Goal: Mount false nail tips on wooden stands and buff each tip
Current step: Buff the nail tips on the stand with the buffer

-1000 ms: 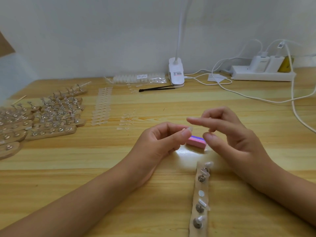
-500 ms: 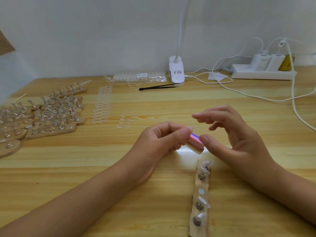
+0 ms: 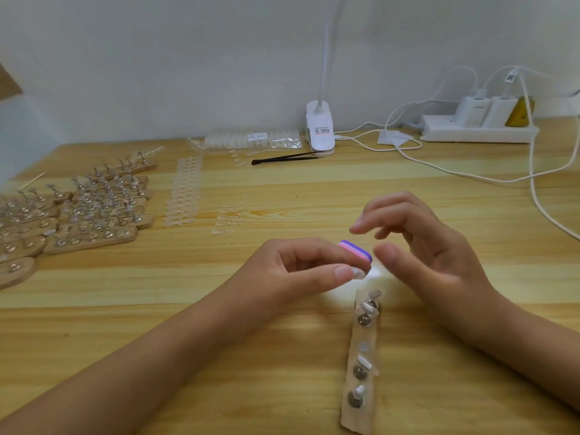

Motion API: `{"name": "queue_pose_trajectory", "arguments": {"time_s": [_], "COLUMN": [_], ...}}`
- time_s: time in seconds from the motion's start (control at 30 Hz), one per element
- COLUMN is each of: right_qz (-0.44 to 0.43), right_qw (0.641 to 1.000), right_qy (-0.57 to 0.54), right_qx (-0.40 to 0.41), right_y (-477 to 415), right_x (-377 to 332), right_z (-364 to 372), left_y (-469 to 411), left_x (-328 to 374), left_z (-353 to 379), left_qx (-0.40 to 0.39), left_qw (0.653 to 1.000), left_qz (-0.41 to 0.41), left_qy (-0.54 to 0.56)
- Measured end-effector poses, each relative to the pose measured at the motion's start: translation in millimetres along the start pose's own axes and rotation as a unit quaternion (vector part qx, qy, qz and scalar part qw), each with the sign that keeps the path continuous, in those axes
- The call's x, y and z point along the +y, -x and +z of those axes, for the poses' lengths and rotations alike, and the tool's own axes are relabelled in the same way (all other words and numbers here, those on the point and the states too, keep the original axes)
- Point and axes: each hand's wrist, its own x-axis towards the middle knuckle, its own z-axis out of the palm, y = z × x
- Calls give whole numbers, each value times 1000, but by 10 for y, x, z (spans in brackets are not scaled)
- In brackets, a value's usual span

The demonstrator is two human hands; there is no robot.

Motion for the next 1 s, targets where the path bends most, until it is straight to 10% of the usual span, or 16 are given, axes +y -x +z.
{"name": "queue_pose_trajectory", "arguments": {"time_s": [1.0], "right_qz": [157], "right_qw": [985], "right_qy": [-70], "right_qx": [20], "right_y": [-102], "right_x": [113], "right_z": [-36], "left_y": [110], "left_x": [-58], "left_z": [54], "left_qx": [-46], "left_qw": [915], "left_qz": [176], "left_qy": [-360]}}
